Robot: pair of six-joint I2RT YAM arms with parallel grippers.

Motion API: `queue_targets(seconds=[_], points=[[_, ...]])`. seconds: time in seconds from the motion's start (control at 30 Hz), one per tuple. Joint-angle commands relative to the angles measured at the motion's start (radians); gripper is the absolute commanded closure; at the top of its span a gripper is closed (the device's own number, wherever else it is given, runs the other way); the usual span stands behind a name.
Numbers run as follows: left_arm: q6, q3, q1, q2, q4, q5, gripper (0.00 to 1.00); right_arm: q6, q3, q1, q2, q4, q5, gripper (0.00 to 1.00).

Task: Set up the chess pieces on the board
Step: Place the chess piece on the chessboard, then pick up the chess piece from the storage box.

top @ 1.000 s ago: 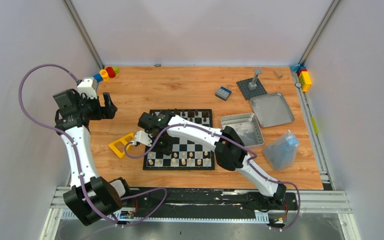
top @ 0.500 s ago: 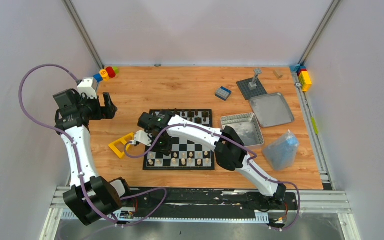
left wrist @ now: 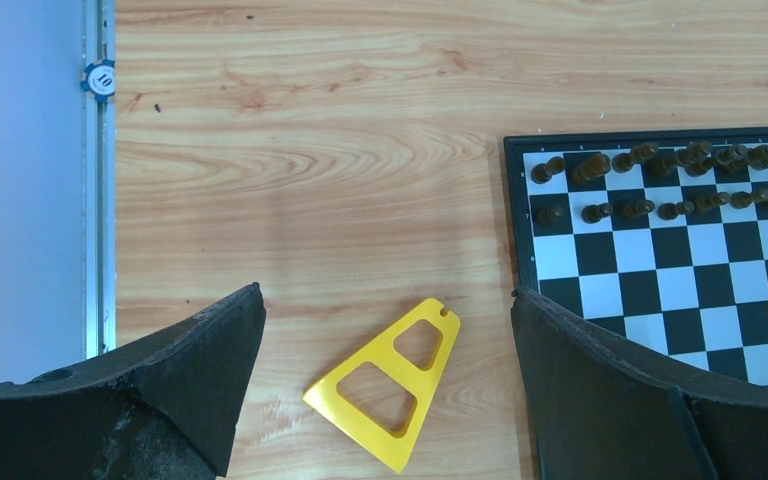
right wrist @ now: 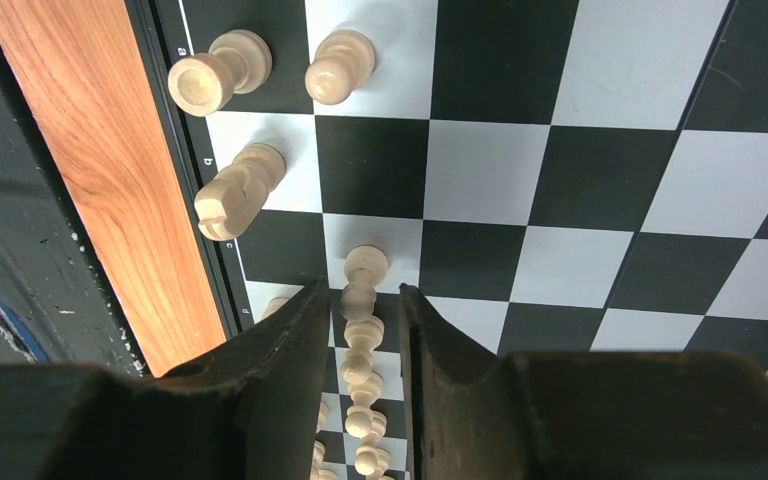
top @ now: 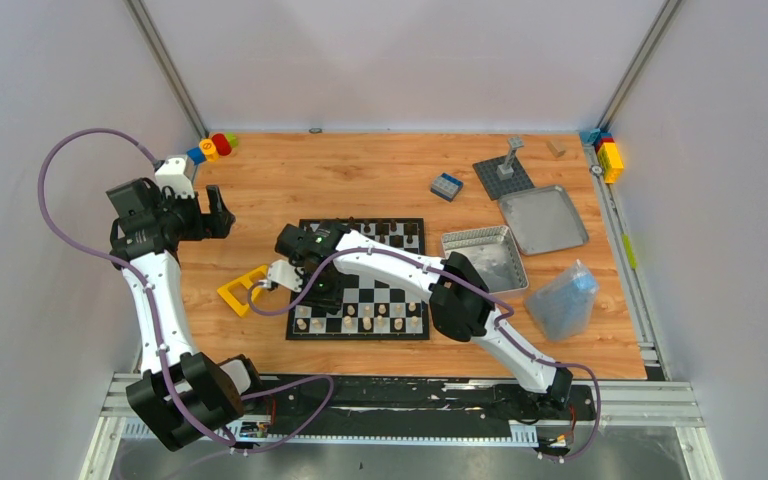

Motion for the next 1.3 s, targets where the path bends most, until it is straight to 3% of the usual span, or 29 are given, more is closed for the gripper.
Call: queue_targets(seconds=[0.0, 0.23, 0.5, 0.73, 1.03, 1.27], points=[[0.006, 0.015, 0.017, 0.000, 0.008, 0.011, 0.00, 0.023, 0.037, -0.001, -0.044, 0.047, 0.015, 0.66], [0.005, 0.024, 0.016, 0.001, 0.025, 0.090, 0.00, 0.047, 0.017, -0.040, -0.157, 0.086, 0.003, 0.65], [0.001, 0.005, 0.011, -0.052, 0.091, 0.296, 0.00, 0.073, -0.163, -0.151, -0.386, 0.182, -0.032, 0.65], [0.063, 0.032, -0.127, -0.073, 0.026, 0.282, 0.00, 0.112, -0.412, -0.365, -0.577, 0.214, -0.120, 0.65], [0.081, 0.039, -0.316, -0.029, 0.046, 0.259, 0.00, 0.064, -0.879, -0.698, -0.835, 0.286, -0.236, 0.64], [0.098, 0.092, -0.341, 0.104, 0.072, 0.323, 0.02, -0.051, -1.096, -0.823, -0.875, 0.347, -0.258, 0.62]])
